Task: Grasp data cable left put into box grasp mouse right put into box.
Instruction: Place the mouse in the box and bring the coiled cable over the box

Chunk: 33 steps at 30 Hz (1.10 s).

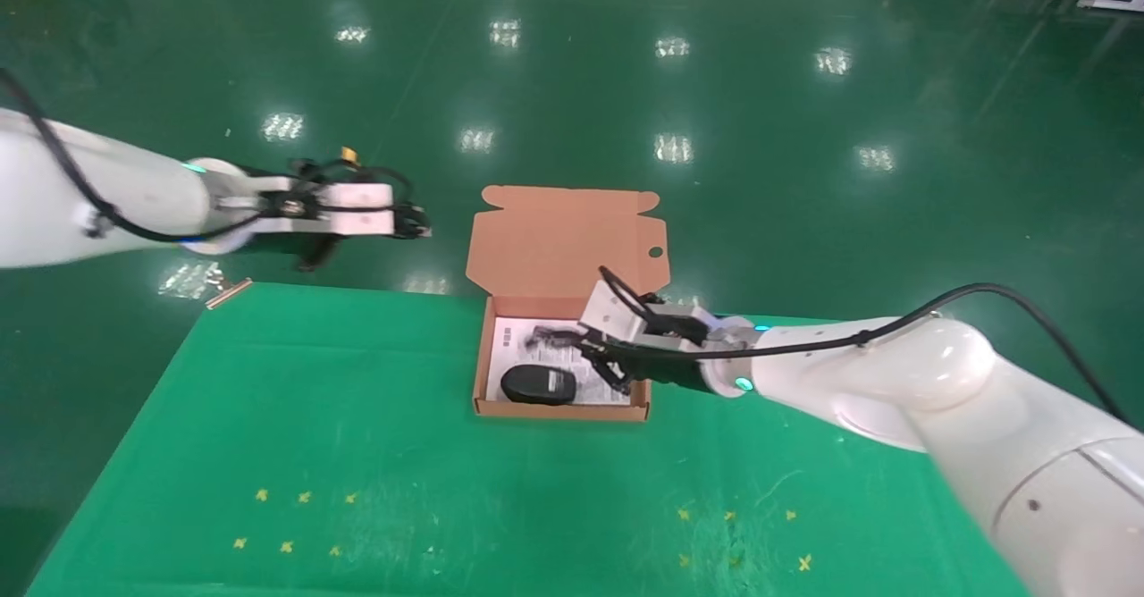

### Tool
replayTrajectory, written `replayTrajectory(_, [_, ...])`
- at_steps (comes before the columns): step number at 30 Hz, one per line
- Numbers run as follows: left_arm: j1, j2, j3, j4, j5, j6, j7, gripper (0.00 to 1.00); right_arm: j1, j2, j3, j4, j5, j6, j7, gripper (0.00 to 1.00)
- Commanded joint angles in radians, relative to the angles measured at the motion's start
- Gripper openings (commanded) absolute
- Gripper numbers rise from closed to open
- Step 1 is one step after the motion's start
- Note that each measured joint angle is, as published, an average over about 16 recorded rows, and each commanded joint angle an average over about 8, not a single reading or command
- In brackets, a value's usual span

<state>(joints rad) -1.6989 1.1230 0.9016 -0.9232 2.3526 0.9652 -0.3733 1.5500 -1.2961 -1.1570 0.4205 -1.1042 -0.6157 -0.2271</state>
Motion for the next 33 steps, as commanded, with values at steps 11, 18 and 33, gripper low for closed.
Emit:
replayTrajectory(11, [0.081, 0.177, 0.010, 0.164, -0.073, -0.189, 0.093, 0.00, 0.008, 0.250, -0.015, 0.249, -0.039, 0.038, 0.067, 1.00])
replayTrajectory(18, [0.116, 0.239, 0.042, 0.243, -0.176, -0.296, 0.160, 0.00, 0.000, 0.452, -0.054, 0.508, -0.100, 0.088, 0.199, 1.00])
replayTrajectory(33, [0.164, 0.250, 0.255, 0.228, -0.370, -0.423, 0.161, 0.23, 0.040, 0.669, -0.164, 0.810, -0.306, 0.159, 0.507, 1.00])
